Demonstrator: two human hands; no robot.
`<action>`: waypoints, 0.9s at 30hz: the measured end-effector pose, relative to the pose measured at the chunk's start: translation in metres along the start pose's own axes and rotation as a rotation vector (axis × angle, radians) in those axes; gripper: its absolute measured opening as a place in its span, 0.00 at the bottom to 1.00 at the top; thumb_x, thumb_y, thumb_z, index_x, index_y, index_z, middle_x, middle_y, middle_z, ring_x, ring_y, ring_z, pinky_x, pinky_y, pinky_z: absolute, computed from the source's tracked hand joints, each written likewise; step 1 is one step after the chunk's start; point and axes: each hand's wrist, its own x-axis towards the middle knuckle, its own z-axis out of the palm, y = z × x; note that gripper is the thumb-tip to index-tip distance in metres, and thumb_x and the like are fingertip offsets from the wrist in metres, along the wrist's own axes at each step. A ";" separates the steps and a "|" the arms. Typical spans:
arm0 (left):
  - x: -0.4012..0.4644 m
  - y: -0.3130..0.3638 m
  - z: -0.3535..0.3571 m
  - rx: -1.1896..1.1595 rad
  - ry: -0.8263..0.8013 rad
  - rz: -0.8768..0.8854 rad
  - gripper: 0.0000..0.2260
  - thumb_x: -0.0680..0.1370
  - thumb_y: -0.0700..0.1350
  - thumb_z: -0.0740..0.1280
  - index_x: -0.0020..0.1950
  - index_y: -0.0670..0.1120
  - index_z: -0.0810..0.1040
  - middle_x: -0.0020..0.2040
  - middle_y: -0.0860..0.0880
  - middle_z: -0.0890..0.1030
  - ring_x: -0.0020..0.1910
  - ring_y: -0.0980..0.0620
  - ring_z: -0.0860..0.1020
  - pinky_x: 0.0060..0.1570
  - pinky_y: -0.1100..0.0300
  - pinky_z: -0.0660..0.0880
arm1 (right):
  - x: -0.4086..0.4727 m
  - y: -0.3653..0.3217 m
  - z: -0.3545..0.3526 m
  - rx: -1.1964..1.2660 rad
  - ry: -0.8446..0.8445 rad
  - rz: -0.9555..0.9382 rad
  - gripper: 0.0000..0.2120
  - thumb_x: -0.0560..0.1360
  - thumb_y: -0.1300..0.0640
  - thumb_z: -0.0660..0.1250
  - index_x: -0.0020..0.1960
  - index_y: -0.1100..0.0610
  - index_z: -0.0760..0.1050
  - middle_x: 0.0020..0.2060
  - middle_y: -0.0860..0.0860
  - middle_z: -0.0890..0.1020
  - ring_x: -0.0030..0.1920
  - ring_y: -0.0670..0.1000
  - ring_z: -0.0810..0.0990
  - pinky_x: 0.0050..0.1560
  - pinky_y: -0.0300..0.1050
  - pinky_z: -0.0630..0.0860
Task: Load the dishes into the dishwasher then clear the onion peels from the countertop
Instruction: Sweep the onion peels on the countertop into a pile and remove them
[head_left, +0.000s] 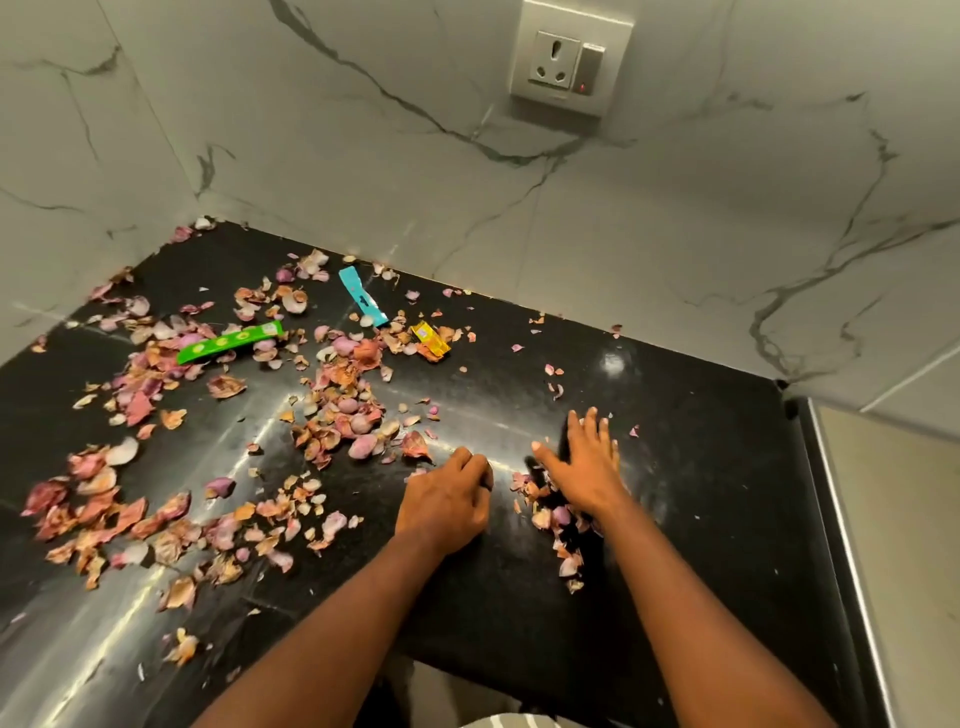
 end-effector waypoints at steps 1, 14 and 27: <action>0.000 0.000 0.000 0.002 0.003 -0.009 0.05 0.81 0.54 0.60 0.56 0.58 0.70 0.54 0.56 0.72 0.40 0.53 0.76 0.40 0.55 0.73 | 0.003 -0.002 0.006 -0.059 -0.021 -0.032 0.44 0.80 0.30 0.56 0.85 0.51 0.42 0.83 0.53 0.37 0.83 0.56 0.36 0.79 0.56 0.35; 0.002 0.001 0.003 0.040 0.003 -0.038 0.05 0.81 0.54 0.60 0.55 0.58 0.70 0.53 0.56 0.73 0.41 0.52 0.77 0.41 0.53 0.74 | -0.061 0.013 0.002 0.378 0.054 -0.271 0.15 0.81 0.53 0.69 0.67 0.47 0.82 0.63 0.42 0.83 0.64 0.34 0.78 0.69 0.45 0.76; -0.004 0.001 0.006 0.071 0.049 -0.005 0.04 0.81 0.52 0.61 0.54 0.57 0.72 0.51 0.55 0.74 0.41 0.53 0.76 0.39 0.55 0.73 | -0.108 0.019 -0.004 0.406 -0.028 -0.174 0.20 0.85 0.48 0.61 0.77 0.42 0.70 0.75 0.45 0.74 0.73 0.43 0.72 0.77 0.48 0.67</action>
